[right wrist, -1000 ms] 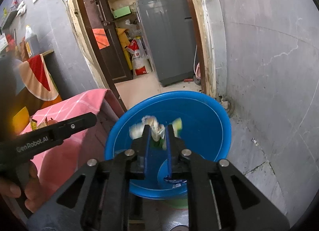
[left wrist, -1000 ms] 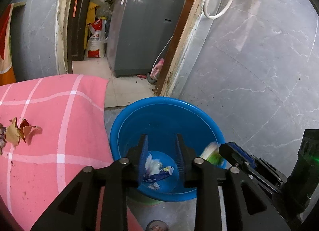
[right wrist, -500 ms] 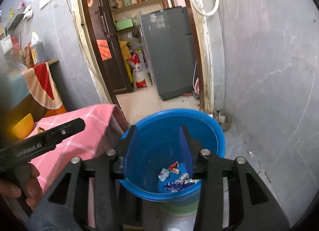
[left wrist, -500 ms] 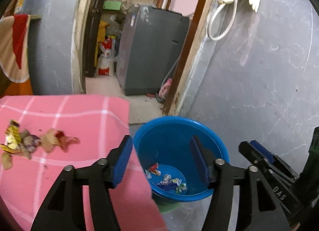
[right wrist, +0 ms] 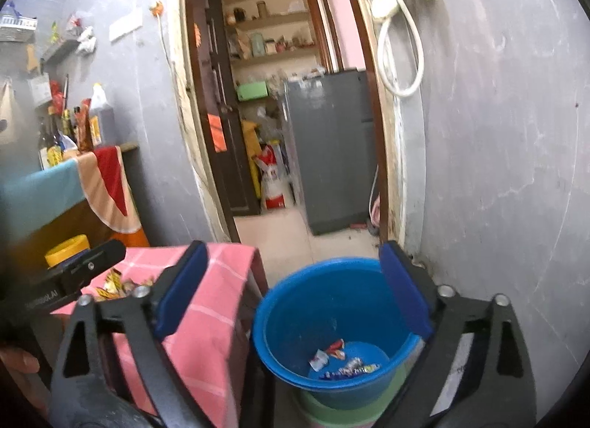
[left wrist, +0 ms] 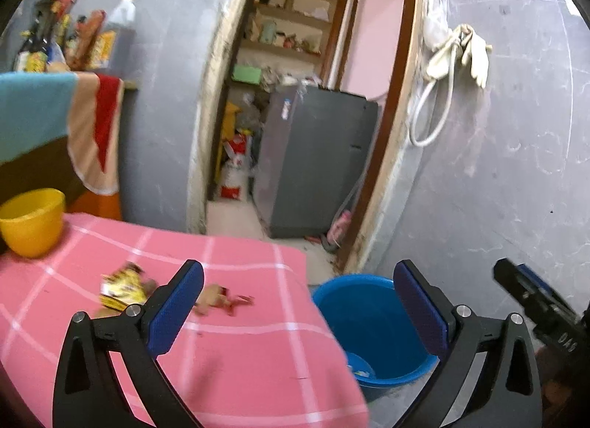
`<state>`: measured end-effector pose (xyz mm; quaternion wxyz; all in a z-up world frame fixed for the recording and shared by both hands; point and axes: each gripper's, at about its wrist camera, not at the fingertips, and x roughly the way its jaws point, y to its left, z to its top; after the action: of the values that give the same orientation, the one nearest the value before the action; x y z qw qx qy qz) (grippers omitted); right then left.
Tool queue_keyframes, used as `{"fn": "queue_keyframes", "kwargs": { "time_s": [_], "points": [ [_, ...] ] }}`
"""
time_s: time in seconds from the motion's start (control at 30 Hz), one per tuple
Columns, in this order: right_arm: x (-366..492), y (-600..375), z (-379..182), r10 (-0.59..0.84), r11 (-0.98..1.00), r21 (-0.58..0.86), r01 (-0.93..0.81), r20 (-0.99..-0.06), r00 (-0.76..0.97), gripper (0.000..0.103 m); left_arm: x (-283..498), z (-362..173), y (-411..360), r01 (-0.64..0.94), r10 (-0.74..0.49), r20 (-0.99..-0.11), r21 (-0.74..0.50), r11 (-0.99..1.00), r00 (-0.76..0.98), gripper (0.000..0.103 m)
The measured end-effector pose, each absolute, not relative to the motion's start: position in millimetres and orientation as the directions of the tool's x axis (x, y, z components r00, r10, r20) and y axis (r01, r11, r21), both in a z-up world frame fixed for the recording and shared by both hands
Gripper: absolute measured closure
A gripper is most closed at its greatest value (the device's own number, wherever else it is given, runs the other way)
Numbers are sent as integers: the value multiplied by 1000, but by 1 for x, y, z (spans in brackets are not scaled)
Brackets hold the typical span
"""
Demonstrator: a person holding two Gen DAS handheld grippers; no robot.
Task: Collect trash
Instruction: 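Move both open tools back toward the remaining trash on the table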
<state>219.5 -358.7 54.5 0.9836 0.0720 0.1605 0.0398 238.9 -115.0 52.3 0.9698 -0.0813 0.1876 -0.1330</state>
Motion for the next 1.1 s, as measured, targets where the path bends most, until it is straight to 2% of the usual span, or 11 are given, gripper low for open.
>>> {"fn": "queue_keyframes", "kwargs": {
  "time_s": [0.13,0.73,0.87,1.1],
  "points": [
    [207,-342,66,113,986,146,-77,-251,961,1,217,61,-92,206,-254,-299,-184,961,920,2],
    [165,-235,83,224,972,71,-222,-15,975,1,147,76,0,54,-67,-148,-90,994,987,2],
    [164,-219,82,242,968,67,-242,6,970,1,143,72,15,23,-33,-136,-76,997,990,2],
    [178,-198,72,268,962,48,-267,-23,963,1,146,57,36,-7,-2,-152,-61,998,988,2]
  ]
}}
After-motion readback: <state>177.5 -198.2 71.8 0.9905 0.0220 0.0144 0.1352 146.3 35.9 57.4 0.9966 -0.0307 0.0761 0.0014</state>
